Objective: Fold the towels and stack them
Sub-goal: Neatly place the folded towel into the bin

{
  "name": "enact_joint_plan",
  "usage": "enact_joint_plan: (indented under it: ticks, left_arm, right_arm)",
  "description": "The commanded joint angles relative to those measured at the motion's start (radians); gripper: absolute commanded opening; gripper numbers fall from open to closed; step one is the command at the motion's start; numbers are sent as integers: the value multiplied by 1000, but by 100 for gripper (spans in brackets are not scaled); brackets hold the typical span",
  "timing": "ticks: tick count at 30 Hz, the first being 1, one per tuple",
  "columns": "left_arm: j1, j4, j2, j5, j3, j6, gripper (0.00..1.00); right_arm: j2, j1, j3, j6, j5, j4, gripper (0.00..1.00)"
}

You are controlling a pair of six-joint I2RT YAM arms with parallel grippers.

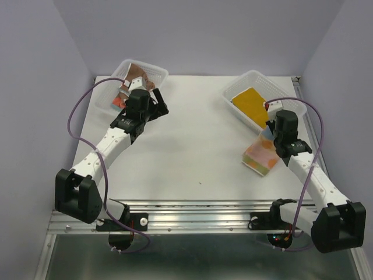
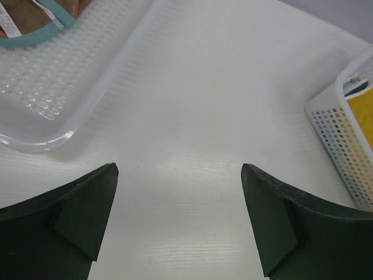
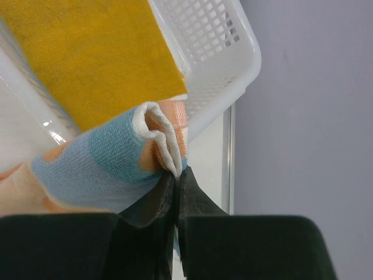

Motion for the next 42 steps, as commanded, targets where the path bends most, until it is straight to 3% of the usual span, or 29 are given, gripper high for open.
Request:
enact_joint_plan:
  ticks: [1, 5, 16, 23, 31, 42]
  left_arm:
    - [33, 31, -18, 3, 41, 35, 99]
    - [58, 35, -31, -8, 28, 42, 99]
    - [113, 44, -59, -14, 4, 47, 99]
    - [144, 51, -53, -10, 0, 47, 99]
    - [170, 51, -34, -2, 0, 39, 99]
    - [187, 48, -18, -13, -2, 32, 99]
  right_arm:
    - [-19, -90, 38, -266, -248, 151, 1]
    - [-10, -127, 75, -439, -454, 61, 1]
    - [14, -236, 257, -699, -604, -197, 1]
    - [31, -313, 334, -782, -618, -251, 1]
    - [108, -325, 355, -941, -647, -108, 1]
    - [312, -325, 414, -984, -922, 87, 1]
